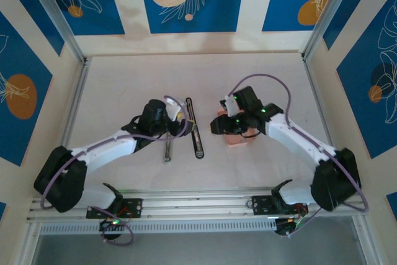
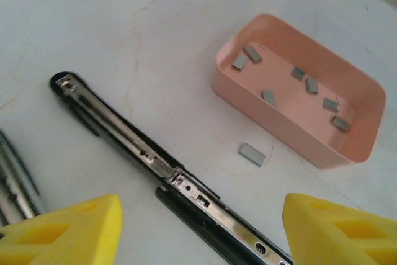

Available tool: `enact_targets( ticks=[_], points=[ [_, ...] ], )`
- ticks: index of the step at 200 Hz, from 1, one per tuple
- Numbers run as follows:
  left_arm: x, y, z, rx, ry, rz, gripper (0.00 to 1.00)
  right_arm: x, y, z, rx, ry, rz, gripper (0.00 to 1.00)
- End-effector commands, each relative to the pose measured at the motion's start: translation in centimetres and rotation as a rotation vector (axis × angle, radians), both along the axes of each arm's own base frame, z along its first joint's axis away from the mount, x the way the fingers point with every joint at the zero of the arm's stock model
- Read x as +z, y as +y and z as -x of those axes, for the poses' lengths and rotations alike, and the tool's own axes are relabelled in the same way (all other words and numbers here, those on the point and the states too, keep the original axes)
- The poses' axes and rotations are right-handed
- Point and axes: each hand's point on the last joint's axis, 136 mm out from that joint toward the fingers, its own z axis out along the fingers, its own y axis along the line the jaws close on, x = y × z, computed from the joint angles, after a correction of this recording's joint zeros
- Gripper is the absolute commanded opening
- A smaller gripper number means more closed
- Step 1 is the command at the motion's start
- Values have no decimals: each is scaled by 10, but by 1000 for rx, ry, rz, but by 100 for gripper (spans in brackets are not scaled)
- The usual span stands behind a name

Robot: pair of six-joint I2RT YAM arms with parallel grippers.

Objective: Load the staples into the stapler

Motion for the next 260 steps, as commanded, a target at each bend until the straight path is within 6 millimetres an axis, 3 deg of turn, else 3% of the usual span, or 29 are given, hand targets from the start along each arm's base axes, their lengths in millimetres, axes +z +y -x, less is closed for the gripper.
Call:
enact_targets(
  ticks=[1,24,52,88,159,206,260],
  points=[
    [7,18,-4,116,11,126,70,-17,10,-9,47,19,121,48],
    [0,32,0,152,30,134,72,-45,23,-23,69,74,232,49],
    [-1,38,4,160,30,130,73,-75,24,-35,90,119,351,51],
    [0,44,7,173,9,127,73,-102,7,-44,74,168,474,52],
    [-4,44,5,162,2,109,73,-111,-47,-58,-26,204,650,53],
    [-4,43,2,157,3,110,73,-106,-16,-60,24,166,600,50],
    [-4,44,3,154,-1,108,73,-114,-6,-62,57,176,608,43]
  ],
)
